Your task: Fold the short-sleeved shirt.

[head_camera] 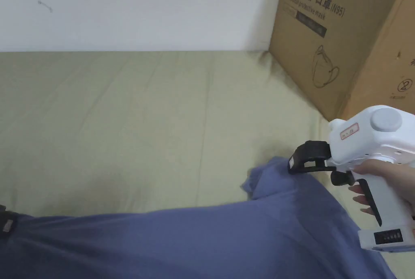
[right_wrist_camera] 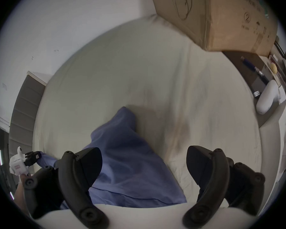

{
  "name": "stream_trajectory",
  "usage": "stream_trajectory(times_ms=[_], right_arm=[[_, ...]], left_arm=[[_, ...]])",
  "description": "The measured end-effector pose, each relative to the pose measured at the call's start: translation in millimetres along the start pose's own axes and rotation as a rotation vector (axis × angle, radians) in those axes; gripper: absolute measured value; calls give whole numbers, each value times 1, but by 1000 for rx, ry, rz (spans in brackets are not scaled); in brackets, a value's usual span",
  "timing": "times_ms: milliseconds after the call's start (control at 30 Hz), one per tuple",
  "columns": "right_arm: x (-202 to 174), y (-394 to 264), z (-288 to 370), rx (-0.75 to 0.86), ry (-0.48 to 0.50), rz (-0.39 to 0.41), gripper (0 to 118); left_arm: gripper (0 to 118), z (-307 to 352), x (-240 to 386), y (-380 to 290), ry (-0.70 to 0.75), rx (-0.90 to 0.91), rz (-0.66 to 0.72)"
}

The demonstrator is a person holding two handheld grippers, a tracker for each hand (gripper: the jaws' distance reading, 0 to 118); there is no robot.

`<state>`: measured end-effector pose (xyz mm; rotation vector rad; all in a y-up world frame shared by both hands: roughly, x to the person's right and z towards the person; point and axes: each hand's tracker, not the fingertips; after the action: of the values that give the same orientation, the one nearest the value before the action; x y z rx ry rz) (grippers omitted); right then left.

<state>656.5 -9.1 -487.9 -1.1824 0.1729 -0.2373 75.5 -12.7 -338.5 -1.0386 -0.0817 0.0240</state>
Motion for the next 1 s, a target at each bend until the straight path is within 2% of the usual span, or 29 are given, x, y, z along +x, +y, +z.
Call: stream_trajectory(times_ms=[67, 100, 133, 167, 200, 233, 300, 367, 400, 600, 733, 833, 1000], right_arm=[[-13, -2, -4, -19, -5, 52, 105], [-18, -3, -7, -29, -7, 60, 104], [-12, 3, -17, -43, -14, 40, 97], [-15, 2, -19, -50, -21, 28, 62], [-17, -1, -16, -39, -21, 18, 0], [-17, -2, -14, -31, -4, 9, 0], [-19, -10, -13, 10, 100, -16, 0], [-22, -17, -1, 51, 80, 32, 0], [-6, -5, 8, 46, 106, 38, 0], [21, -37, 94, 196, 234, -11, 0], [39, -80, 149, 205, 254, -22, 0], [28, -138, 180, 228, 254, -24, 0], [54, -227, 181, 172, 239, -116, 0]], left_arm=[[1, -3, 3, -2, 2, -15, -3], [1, -5, 4, -3, 5, -20, -6], [1, -6, 5, -3, 7, -23, -8], [1, -5, 7, -5, 9, -28, -10], [1, -6, 8, -5, 11, -33, -11], [1, -5, 8, -6, 12, -36, -9], [1, -5, 5, -6, 13, -42, 0], [1, 1, 5, -6, 5, -42, 11], [1, 5, 5, -6, 3, -40, 14], [1, 51, 1, -13, -37, 37, 48], [1, 85, -8, -29, -64, 69, 75], [1, 128, 3, -57, -96, 95, 69], [1, 154, 19, -132, -144, 106, 107]])
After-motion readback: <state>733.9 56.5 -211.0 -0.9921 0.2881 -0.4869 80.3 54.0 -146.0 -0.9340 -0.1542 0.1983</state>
